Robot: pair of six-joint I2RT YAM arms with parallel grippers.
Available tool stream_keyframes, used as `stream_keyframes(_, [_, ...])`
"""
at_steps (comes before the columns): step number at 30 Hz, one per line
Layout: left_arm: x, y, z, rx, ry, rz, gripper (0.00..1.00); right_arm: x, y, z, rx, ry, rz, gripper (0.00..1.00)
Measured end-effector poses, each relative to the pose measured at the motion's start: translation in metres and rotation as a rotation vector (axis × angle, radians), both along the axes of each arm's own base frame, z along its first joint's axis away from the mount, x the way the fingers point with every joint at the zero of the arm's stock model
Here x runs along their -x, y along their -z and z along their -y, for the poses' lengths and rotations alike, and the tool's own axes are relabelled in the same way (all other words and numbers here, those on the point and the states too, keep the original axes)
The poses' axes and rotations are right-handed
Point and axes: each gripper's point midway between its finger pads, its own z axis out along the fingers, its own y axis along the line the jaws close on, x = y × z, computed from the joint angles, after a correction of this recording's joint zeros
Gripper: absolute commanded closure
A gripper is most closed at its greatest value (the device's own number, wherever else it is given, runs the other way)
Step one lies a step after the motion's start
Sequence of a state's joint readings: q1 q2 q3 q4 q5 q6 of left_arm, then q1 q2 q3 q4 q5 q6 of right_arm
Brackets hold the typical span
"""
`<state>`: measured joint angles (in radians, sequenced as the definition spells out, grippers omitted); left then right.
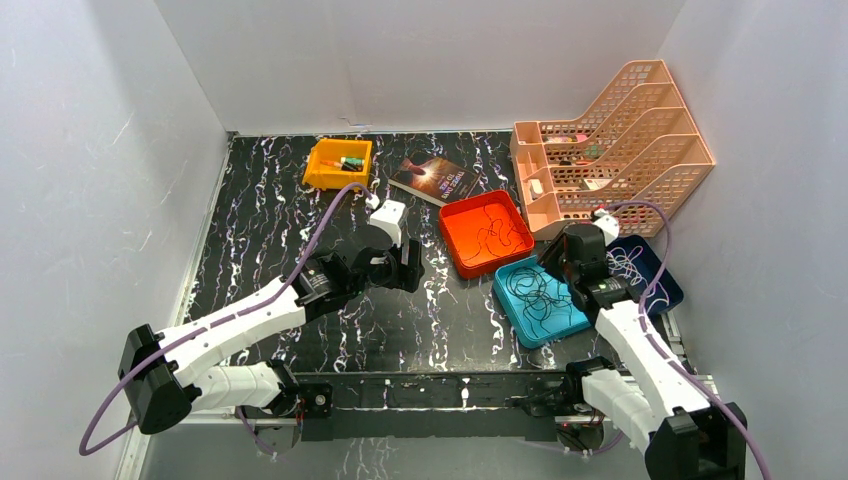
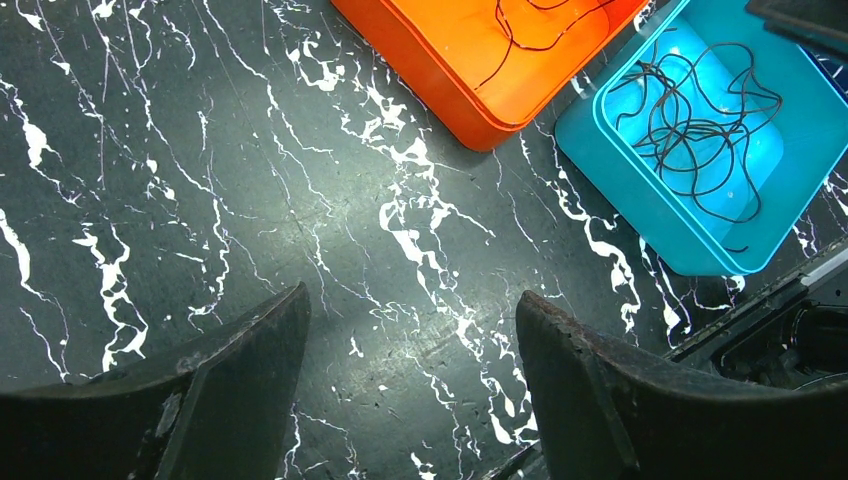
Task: Untangle the cables
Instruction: Reset both arms
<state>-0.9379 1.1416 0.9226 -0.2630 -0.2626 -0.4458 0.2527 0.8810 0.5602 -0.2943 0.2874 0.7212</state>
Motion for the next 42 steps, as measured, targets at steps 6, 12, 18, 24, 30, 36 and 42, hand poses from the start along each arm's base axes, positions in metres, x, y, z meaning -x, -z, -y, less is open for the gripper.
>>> stream_keyframes(6, [-0.002,0.0,-0.002,-0.007,-0.009,0.008,0.26,-0.002,-0.03,-0.001,0.009,-0.031,0.082,0.5])
stream_keyframes(12, [-0.005,-0.001,-0.005,-0.017,-0.025,0.021,0.25,0.002,-0.039,-0.016,0.012,-0.17,0.109,0.46])
stream_keyframes(18, [-0.007,-0.005,-0.024,-0.022,-0.104,0.056,0.21,0.007,-0.048,-0.054,-0.052,-0.414,0.141,0.42])
stream_keyframes(24, [-0.005,-0.02,-0.07,-0.018,-0.268,0.111,0.02,0.012,-0.078,-0.077,-0.078,-0.583,0.213,0.26])
stream_keyframes(30, [0.005,-0.052,-0.112,0.055,-0.379,0.203,0.02,0.015,-0.135,-0.07,-0.004,-0.599,0.389,0.14])
stream_keyframes(36, [0.02,-0.058,-0.146,0.078,-0.437,0.234,0.02,0.022,-0.166,-0.051,0.082,-0.529,0.507,0.02])
stream_keyframes(42, [0.029,-0.056,-0.165,0.058,-0.463,0.236,0.02,0.028,-0.176,-0.028,0.137,-0.414,0.569,0.02])
